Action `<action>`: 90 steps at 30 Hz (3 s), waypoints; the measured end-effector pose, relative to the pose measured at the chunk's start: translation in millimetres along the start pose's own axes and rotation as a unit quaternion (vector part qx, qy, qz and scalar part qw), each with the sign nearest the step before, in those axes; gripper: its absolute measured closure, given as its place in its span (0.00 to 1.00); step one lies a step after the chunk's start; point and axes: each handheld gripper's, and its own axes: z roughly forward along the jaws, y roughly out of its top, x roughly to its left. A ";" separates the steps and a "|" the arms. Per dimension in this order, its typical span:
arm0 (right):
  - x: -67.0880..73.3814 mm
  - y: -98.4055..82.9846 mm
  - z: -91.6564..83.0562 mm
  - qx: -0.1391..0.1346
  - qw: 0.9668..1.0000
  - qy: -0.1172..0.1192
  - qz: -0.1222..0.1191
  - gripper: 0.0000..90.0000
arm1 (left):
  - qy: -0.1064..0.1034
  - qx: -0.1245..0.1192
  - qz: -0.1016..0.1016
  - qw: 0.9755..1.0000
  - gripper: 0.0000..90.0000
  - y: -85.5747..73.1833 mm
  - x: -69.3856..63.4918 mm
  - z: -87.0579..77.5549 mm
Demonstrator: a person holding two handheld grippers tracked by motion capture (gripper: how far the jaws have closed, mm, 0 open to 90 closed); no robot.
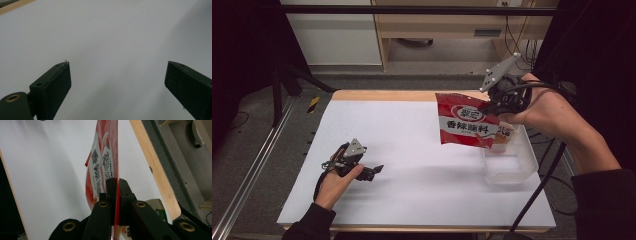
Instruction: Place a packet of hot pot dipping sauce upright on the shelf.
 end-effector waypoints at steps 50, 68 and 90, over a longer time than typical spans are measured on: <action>-12.4 -85.9 -21.2 0.031 0.998 -0.012 0.060 1.00 | 0.003 -0.004 -0.004 1.000 0.08 -1.0 2.3 -2.4; -21.0 -118.3 -16.0 0.048 0.995 -0.014 0.081 0.99 | 0.004 -0.005 -0.004 1.000 0.08 -2.3 1.7 -2.8; -28.1 -145.2 23.0 0.041 0.992 -0.002 0.120 0.99 | 0.001 0.000 -0.002 1.000 0.08 -3.2 1.4 -2.0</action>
